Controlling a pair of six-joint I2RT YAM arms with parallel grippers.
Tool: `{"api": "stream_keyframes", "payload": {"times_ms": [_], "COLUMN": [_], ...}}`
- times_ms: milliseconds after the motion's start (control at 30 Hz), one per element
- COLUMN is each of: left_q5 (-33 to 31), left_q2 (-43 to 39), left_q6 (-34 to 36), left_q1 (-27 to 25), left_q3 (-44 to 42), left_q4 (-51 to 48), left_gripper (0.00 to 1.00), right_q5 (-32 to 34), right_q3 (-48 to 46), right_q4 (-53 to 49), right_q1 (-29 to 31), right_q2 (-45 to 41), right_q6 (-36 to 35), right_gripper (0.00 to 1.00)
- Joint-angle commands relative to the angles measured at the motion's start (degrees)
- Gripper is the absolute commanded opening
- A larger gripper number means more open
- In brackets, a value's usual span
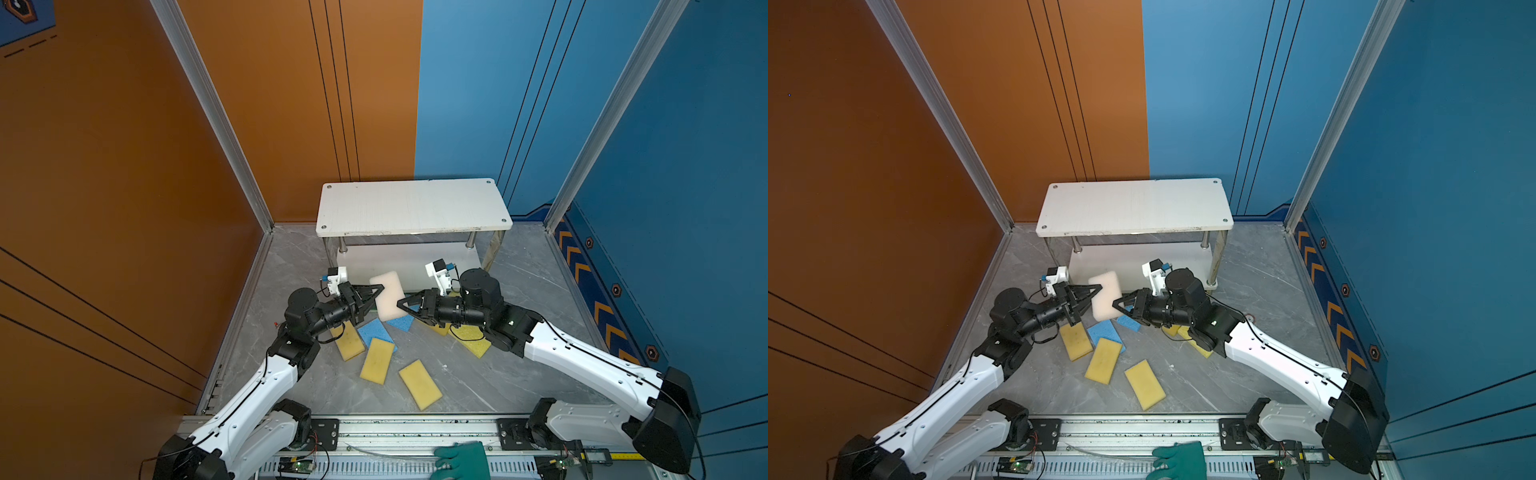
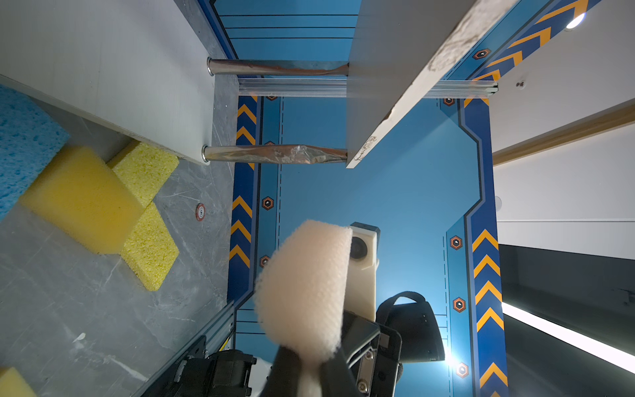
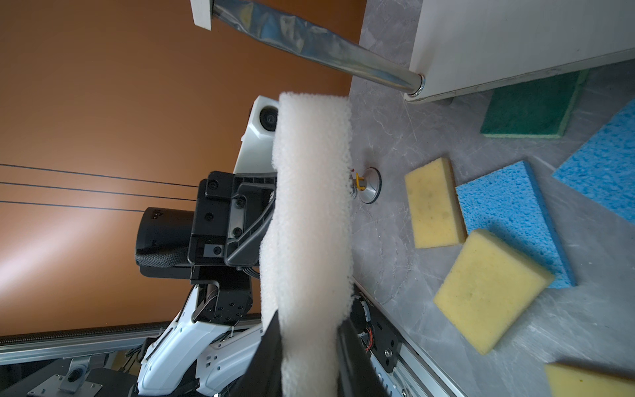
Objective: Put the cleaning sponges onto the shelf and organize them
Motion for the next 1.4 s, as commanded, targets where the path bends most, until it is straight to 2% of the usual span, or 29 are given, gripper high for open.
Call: {"api": "stream_keyframes", "payload": {"times_ms": [0, 100, 267, 300, 367, 400, 433, 600, 667, 733, 800, 833, 900, 1033, 1367], "left_q5": [1.2, 1.3, 1.3, 1.4, 1.7, 1.8, 2.0, 2.3, 1.5, -0.9, -6.7, -10.8, -17.4, -21.1, -20.8], "left_q2": [-0.3, -0.5, -0.6, -0.6, -0.6, -0.5, -0.5, -1.2, -3.5, -7.0, -9.4, -10.1, -11.6, -15.9, -19.3], "left_q6": [0.0, -0.1, -0.2, -0.2, -0.1, 0.0, 0.1, 1.4, 5.7, 16.6, 28.9, 33.4, 37.8, 39.1, 43.3], "left_q1": [0.7, 0.7, 1.0, 1.0, 1.2, 1.3, 1.5, 2.6, 3.3, 3.8, 3.8, 3.8, 4.5, 7.3, 11.7], "left_q3": [-0.8, -0.9, -1.0, -1.0, -1.0, -1.0, -1.0, -0.9, 0.7, 5.7, 13.2, 16.4, 19.8, 20.2, 23.3], "left_q4": [1.8, 1.8, 1.8, 1.8, 1.8, 1.8, 1.8, 0.8, -6.8, -25.0, -47.1, -56.8, -68.8, -76.3, -85.6], "left_gripper": [0.1, 0.15, 0.31, 0.37, 0.61, 0.76, 0.98, 0.98, 0.98, 0.98, 0.98, 0.98, 0.98, 0.98, 0.98], "right_q5": [0.5, 0.7, 1.3, 1.4, 1.6, 1.7, 2.0, 3.1, 4.1, 5.4, 6.3, 6.8, 7.4, 7.0, 5.3], "right_q3": [-0.3, -0.5, -0.5, -0.6, -0.7, -0.7, -0.8, -1.0, -1.1, -1.1, -1.0, -0.8, -0.2, 0.9, 14.0], "right_q4": [1.1, 1.1, 0.9, 0.9, 0.8, 0.8, 0.8, 0.8, 0.6, 0.1, 0.5, 0.7, 1.5, 7.7, 15.2], "right_q1": [-0.3, -0.3, -0.3, -0.3, -0.3, -0.3, -0.3, -0.3, -0.5, -1.0, -1.4, -1.7, -2.0, -2.2, -3.1], "right_q2": [0.6, 0.4, 0.2, 0.1, 0.1, 0.0, 0.1, 0.0, 0.0, 0.6, 1.8, 2.9, 5.6, 12.5, 32.0], "right_q6": [0.1, 0.3, 0.3, 0.2, 0.2, 0.3, 0.3, 0.4, 0.5, 1.0, 1.4, 1.9, 2.6, 5.0, 6.4], "right_gripper": [0.24, 0.23, 0.21, 0.21, 0.2, 0.2, 0.2, 0.2, 0.2, 0.2, 0.2, 0.2, 0.2, 0.18, 0.17]}}
